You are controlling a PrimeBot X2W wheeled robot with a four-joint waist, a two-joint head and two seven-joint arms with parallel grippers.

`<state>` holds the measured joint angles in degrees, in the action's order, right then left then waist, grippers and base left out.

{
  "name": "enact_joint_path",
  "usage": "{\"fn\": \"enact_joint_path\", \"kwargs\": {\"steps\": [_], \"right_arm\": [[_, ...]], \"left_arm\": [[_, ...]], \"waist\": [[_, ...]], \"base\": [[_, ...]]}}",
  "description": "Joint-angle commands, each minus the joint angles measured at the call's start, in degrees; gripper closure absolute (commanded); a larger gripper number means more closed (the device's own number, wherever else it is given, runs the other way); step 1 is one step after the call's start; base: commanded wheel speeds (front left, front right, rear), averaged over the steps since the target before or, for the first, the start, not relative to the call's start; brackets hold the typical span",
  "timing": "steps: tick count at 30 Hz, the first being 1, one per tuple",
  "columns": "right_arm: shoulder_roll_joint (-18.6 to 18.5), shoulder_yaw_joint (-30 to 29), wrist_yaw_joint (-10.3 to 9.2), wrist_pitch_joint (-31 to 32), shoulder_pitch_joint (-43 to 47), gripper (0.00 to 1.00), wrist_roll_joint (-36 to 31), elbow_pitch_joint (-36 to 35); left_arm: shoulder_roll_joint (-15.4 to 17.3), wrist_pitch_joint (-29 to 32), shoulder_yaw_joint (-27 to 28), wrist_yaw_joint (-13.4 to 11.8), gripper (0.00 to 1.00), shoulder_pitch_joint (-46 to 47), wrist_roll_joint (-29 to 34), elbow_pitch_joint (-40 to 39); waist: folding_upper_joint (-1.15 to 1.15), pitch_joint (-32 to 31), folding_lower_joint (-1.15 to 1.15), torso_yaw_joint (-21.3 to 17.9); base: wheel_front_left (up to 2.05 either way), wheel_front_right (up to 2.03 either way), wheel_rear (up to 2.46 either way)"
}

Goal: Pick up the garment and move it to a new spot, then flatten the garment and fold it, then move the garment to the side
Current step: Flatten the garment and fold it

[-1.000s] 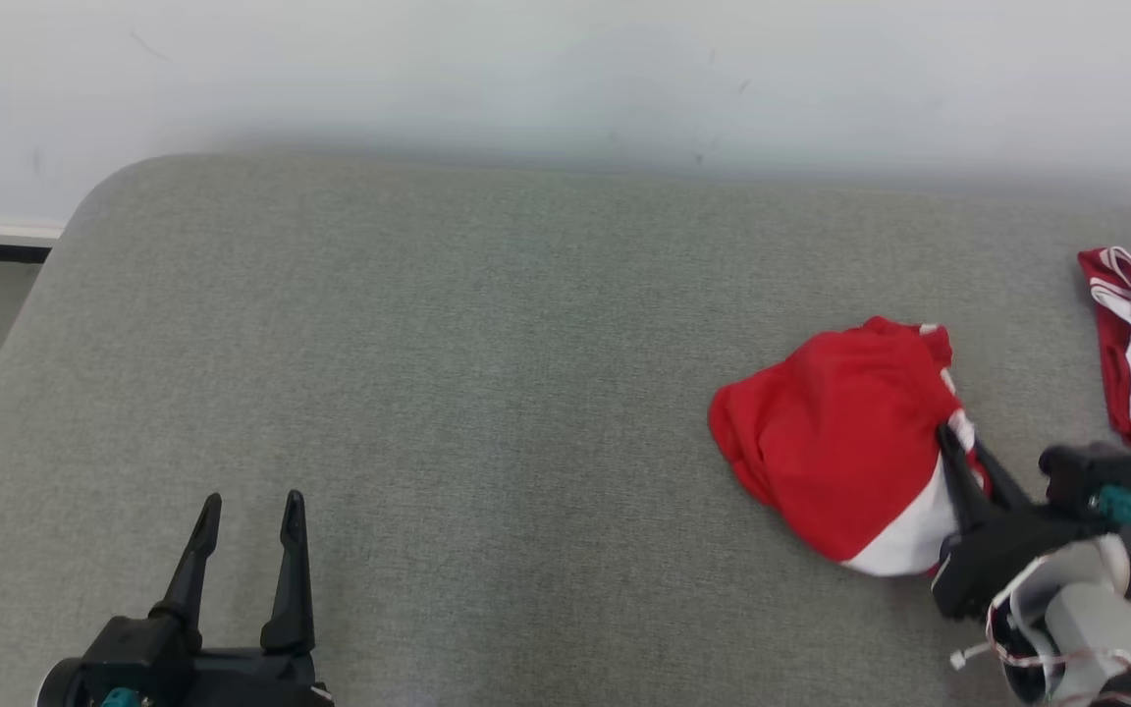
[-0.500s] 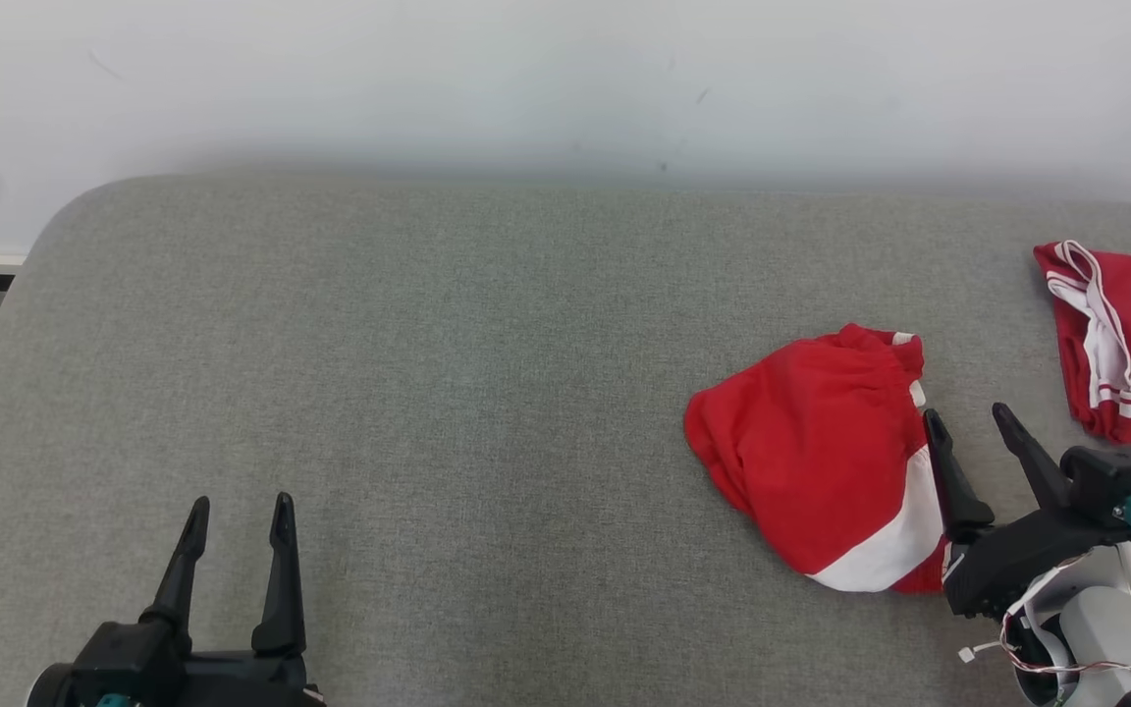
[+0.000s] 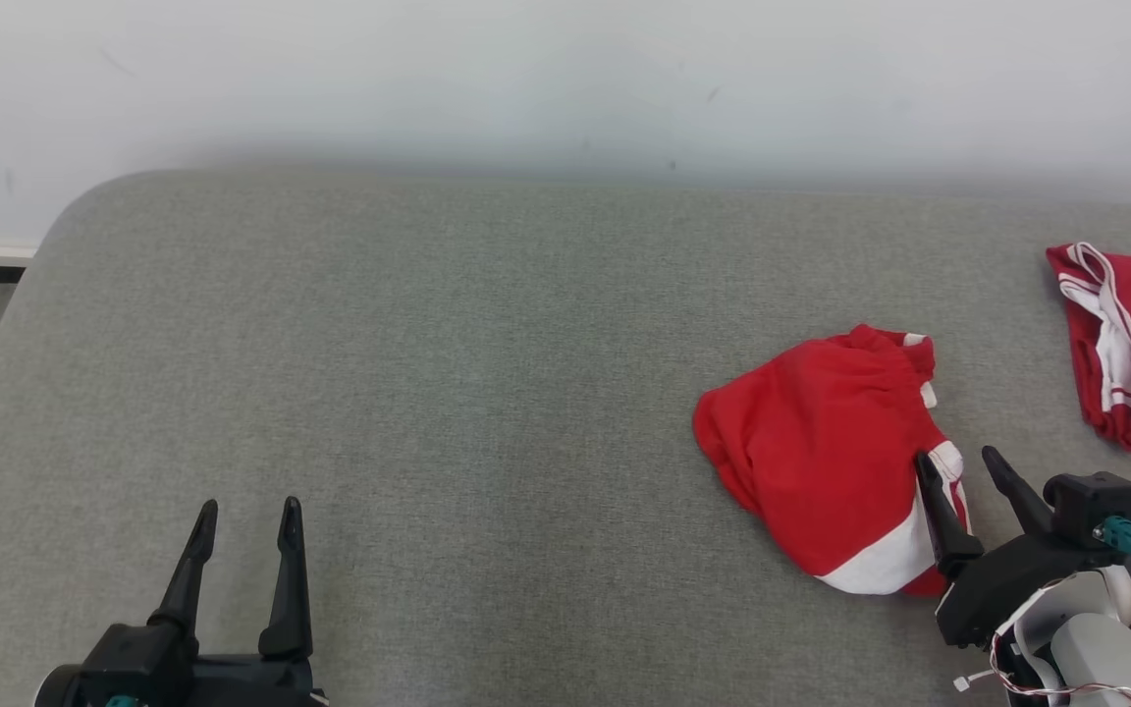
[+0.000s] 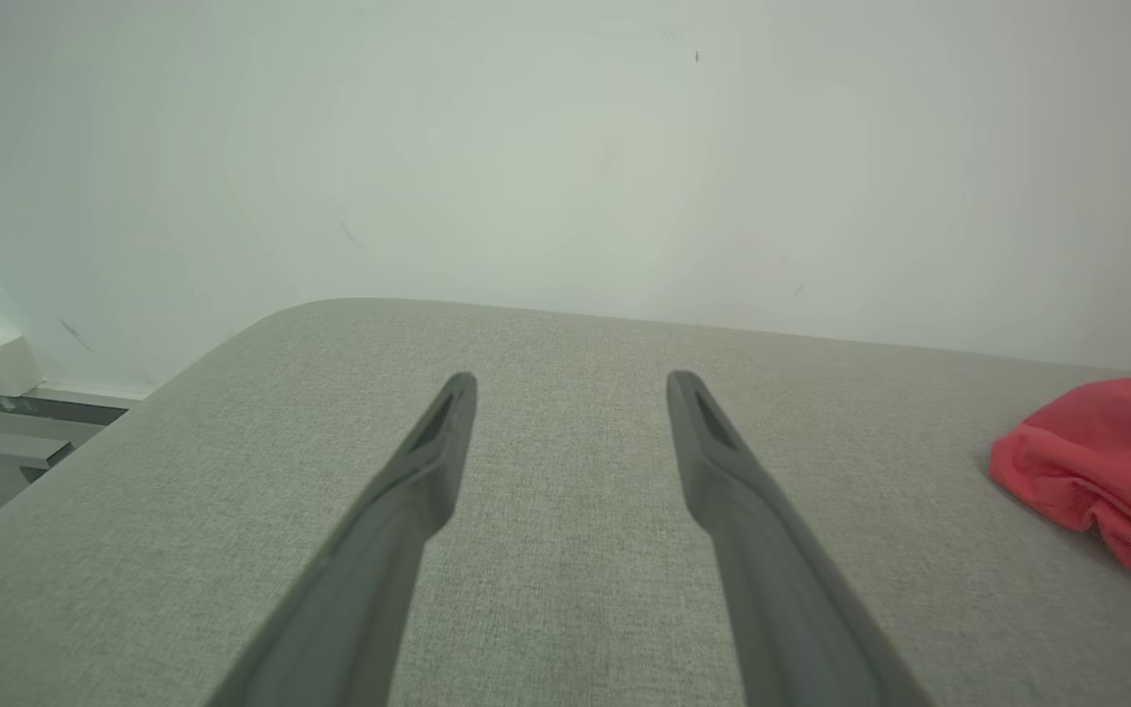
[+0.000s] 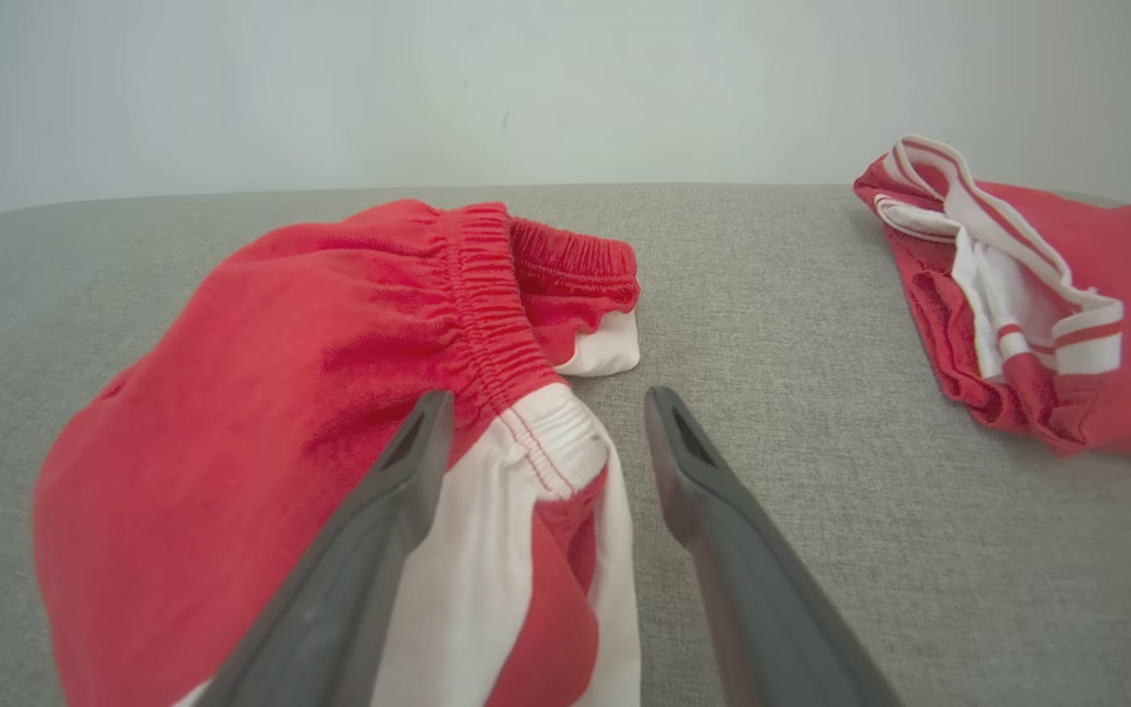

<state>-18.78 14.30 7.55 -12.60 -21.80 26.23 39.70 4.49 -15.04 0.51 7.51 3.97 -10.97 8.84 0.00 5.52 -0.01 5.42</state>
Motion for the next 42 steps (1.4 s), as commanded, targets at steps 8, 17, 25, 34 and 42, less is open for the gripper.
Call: {"fn": "enact_joint_path", "kwargs": {"steps": [8, 17, 25, 34, 42], "right_arm": [[0.3, 2.2, -0.15, 0.8, -2.5, 1.0, 1.8, 4.4], [-1.8, 0.1, -0.15, -2.3, -5.9, 1.0, 1.7, 4.4], [-1.1, 2.0, -0.15, -2.6, -8.6, 1.0, -0.6, -4.4], [4.9, 11.4, -0.16, -0.5, -10.4, 1.0, -2.2, -10.7], [11.7, 19.7, -0.16, 1.8, -10.8, 1.0, -1.3, -7.5]], "left_arm": [[-0.1, -0.2, 0.0, -0.1, 0.0, 0.3, -0.2, 0.4], [-0.3, -0.2, 0.0, -0.1, 0.0, -0.2, 0.2, 0.8], [-0.4, -0.2, -0.8, -0.1, 0.0, -0.7, -0.1, 0.9], [-0.8, -0.2, -1.4, -0.1, 0.0, -0.4, -0.8, 1.2], [-1.3, -0.2, -3.7, -0.1, 0.0, 1.1, -1.2, 2.3]], "waist": [[0.0, 0.6, 0.01, 1.5], [0.0, -1.0, 0.01, 1.3], [0.0, -2.4, 0.01, 3.2], [0.0, -2.0, 0.01, 7.8], [0.0, -0.5, 0.01, 13.1]], "base": [[0.0, 0.0, 0.0], [0.0, 0.0, 0.0], [0.0, 0.0, 0.0], [0.0, 0.0, 0.0], [0.0, 0.0, 0.0]]}}
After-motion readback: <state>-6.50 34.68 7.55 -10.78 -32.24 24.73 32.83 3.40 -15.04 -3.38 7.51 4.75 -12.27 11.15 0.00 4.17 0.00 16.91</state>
